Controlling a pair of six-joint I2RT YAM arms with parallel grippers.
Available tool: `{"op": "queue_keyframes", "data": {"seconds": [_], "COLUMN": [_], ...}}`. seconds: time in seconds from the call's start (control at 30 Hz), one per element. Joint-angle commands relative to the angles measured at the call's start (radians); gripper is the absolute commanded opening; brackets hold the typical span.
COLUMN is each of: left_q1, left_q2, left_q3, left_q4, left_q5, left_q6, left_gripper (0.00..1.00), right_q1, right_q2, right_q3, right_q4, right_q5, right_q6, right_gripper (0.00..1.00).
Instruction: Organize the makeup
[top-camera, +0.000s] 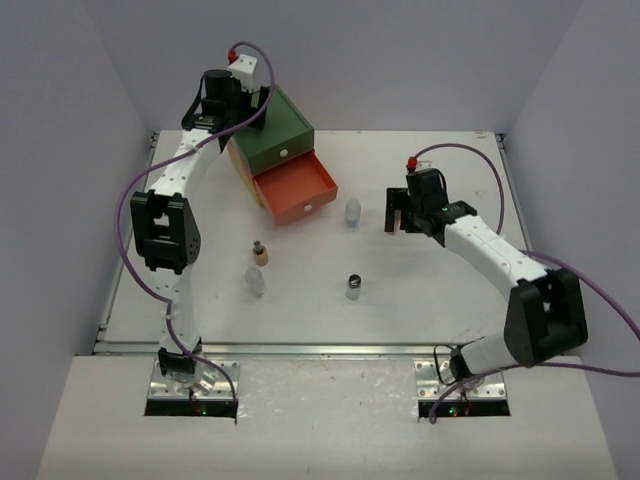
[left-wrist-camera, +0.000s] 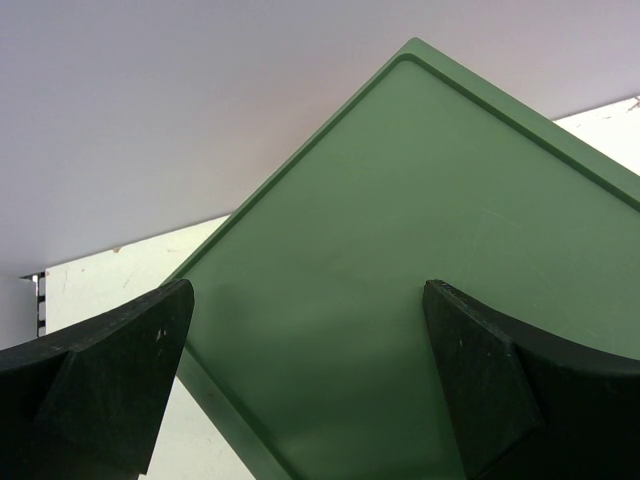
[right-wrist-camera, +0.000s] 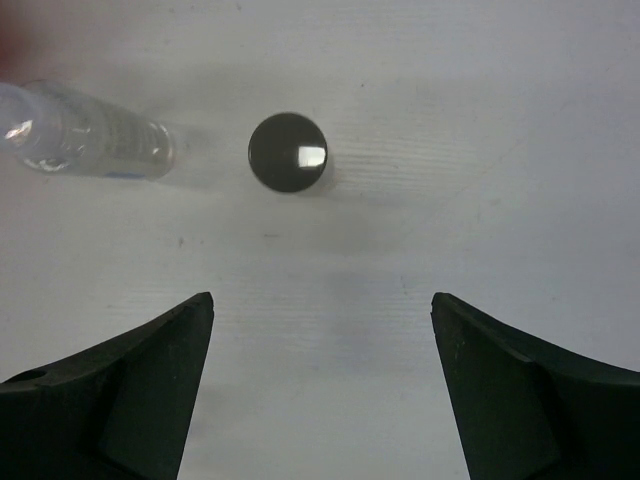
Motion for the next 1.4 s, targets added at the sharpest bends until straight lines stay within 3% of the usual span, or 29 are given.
{"op": "queue_keyframes", "data": {"seconds": [0.0,0.17,0.37,0.57,0.63,0.9,1.03,1.13,1.17,1.2,1.37], "left_q1": [0.002,0.002,0.002,0.003,0.002,0.002,0.002,0.003,0.002,0.002,0.002], "left_q2": [0.025,0.012,0.019,0.019,0.017,0.025,0.028,0.028,0.028,0.027,0.017], "left_q3": [0.007,-0.006,0.006,0.007,0.007,0.013,0.02,0.02,0.018,0.017,0.001], "left_q4": [-0.112,-0.112,-0.112,-0.112,-0.112,-0.109,-0.108,-0.108,-0.109,-0.109,-0.109], "left_q5": [0.002,-0.009,-0.018,-0.018,-0.021,-0.012,-0.012,-0.011,-0.011,-0.011,-0.014], "left_q6": [0.013,0.03,0.041,0.042,0.041,0.04,0.034,0.03,0.03,0.03,0.032], "left_gripper": [1.0,1.0,1.0,1.0,1.0,1.0,1.0,1.0,1.0,1.0,1.0], "right_q1": [-0.02,-0.047,-0.05,-0.053,-0.053,-0.027,0.088,0.137,0.142,0.142,0.164], "right_q2": [0.143,0.238,0.332,0.346,0.324,0.177,0.206,0.282,0.342,0.369,0.532], "right_q3": [0.105,0.134,0.182,0.202,0.196,0.358,0.549,0.694,0.745,0.756,0.806], "right_q4": [0.122,0.22,0.238,0.237,0.233,0.154,0.161,0.136,0.169,0.198,0.323], "right_q5": [0.009,-0.062,-0.035,-0.028,-0.015,0.056,-0.089,-0.276,-0.436,-0.492,-0.585], "right_q6": [-0.079,-0.1,-0.121,-0.139,-0.161,-0.322,-0.386,-0.303,-0.198,-0.151,0.055], "right_gripper": [0.87,0.79,0.65,0.23,0.0,0.0,0.0,0.0,0.0,0.0,0.0]}}
